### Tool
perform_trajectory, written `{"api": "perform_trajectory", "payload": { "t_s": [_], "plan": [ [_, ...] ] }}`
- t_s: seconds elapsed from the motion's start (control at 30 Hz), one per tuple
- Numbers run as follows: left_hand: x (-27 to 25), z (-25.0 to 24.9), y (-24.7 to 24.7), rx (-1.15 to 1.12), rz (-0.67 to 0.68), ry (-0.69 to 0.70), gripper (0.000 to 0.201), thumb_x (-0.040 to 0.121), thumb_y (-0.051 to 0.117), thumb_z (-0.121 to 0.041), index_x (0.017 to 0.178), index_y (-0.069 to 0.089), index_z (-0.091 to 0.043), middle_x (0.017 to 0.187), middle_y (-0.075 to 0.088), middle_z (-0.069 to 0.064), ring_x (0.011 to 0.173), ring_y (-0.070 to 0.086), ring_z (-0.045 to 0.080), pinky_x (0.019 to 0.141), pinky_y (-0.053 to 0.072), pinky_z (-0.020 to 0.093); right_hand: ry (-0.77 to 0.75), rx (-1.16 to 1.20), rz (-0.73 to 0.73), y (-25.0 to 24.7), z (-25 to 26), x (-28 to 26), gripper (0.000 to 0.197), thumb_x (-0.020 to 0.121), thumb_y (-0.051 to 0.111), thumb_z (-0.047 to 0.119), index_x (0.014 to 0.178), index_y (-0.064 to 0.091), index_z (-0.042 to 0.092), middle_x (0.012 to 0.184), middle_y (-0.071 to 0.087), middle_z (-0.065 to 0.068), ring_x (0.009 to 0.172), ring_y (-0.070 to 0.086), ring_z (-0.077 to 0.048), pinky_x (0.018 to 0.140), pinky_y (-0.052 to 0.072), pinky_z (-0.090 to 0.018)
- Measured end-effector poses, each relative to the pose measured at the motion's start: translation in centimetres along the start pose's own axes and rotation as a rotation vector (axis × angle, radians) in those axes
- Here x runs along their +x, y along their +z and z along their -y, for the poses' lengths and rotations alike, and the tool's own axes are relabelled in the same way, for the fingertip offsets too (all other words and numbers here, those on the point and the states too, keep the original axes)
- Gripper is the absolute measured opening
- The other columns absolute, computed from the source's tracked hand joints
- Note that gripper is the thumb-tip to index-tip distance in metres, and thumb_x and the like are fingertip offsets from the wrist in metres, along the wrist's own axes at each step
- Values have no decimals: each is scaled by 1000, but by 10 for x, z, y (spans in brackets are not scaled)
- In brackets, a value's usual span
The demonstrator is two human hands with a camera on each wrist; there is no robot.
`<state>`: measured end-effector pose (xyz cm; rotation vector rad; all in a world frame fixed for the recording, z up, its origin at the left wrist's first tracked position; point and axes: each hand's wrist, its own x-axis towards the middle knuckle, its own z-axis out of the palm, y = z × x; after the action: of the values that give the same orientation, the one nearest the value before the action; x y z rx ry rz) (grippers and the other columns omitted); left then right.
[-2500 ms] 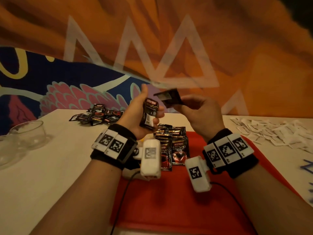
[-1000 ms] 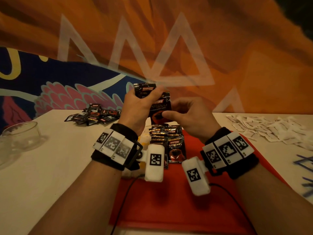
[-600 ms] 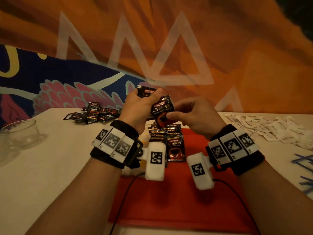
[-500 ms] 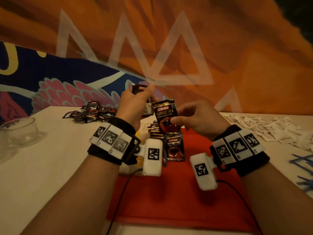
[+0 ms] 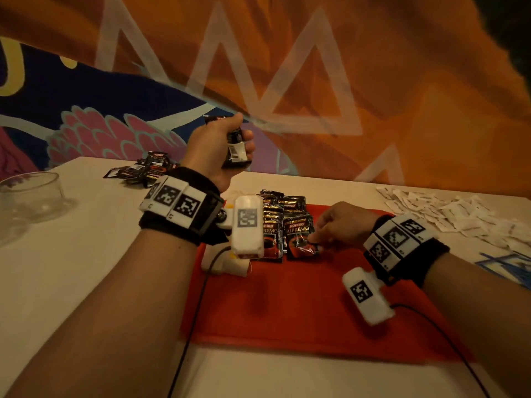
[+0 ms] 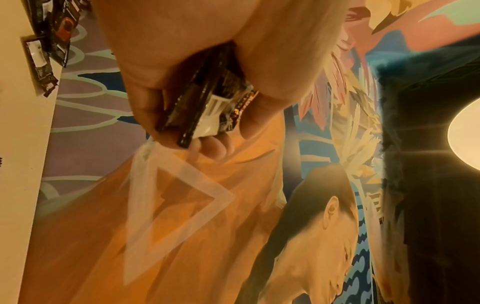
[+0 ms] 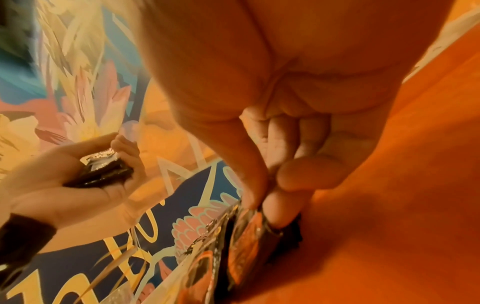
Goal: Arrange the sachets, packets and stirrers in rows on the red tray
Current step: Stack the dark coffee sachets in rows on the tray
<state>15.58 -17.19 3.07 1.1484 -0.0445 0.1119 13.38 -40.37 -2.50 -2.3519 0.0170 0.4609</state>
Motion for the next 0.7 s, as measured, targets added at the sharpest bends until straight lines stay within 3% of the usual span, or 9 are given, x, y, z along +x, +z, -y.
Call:
{"api": "perform_trajectory", "payload": {
  "t_s": [0.1, 0.23, 0.37, 0.47, 0.53, 0.63, 0.7],
  "plan": [
    [-2, -1, 2, -7, -11, -4, 18, 97, 59, -29, 106, 58, -13, 78, 64, 0, 62, 61, 13, 58, 51, 27, 22, 9, 16, 5, 4, 2, 10, 86, 74, 12, 81, 66, 10, 71, 73, -6, 59, 64, -10, 55, 49, -23],
    [-4, -2, 4, -25, -10, -19, 18, 97, 60, -27, 107, 58, -12, 77, 65, 0, 60, 61, 13, 57, 51, 27, 53, 54, -8, 8, 7, 4, 16, 84, 75, 10, 93, 62, 7, 74, 73, -8, 68, 69, -15, 65, 55, -28],
    [-6, -2, 5, -37, -7, -31, 15, 98, 59, -26, 103, 58, -12, 77, 65, 1, 59, 60, 13, 55, 51, 26, 54, 20, -34, 9, 8, 0, 27, 83, 77, 15, 102, 61, 5, 73, 72, -5, 56, 68, -9, 48, 49, -21],
    [-8, -3, 5, -48, 5, -53, 16, 97, 56, -25, 105, 56, -11, 77, 64, 3, 59, 60, 15, 55, 50, 27, 50, 14, -47, 10, 7, -1, 27, 82, 77, 16, 101, 61, 5, 78, 71, -6, 57, 66, -9, 48, 49, -20],
    [-9, -3, 5, -60, 16, -72, 19, 95, 51, -25, 105, 55, -9, 76, 64, 4, 58, 59, 16, 56, 49, 27, 41, 16, -59, 10, 7, -1, 24, 83, 77, 19, 96, 61, 7, 85, 69, -9, 64, 65, -12, 52, 52, -21],
    [-11, -3, 6, -70, 42, -89, 22, 92, 44, -21, 106, 55, -8, 76, 62, 4, 58, 57, 16, 57, 47, 27, 2, -108, -130, 6, 6, 1, 29, 83, 77, 29, 95, 65, 5, 92, 73, -7, 80, 68, -17, 77, 58, -31],
    [-11, -1, 7, -57, 41, -84, 23, 94, 43, -18, 108, 58, -7, 78, 63, 5, 58, 58, 15, 58, 49, 26, -28, -147, -160, 2, 8, 0, 29, 84, 76, 33, 98, 67, 8, 88, 74, -6, 77, 69, -14, 78, 58, -32]
  ]
}}
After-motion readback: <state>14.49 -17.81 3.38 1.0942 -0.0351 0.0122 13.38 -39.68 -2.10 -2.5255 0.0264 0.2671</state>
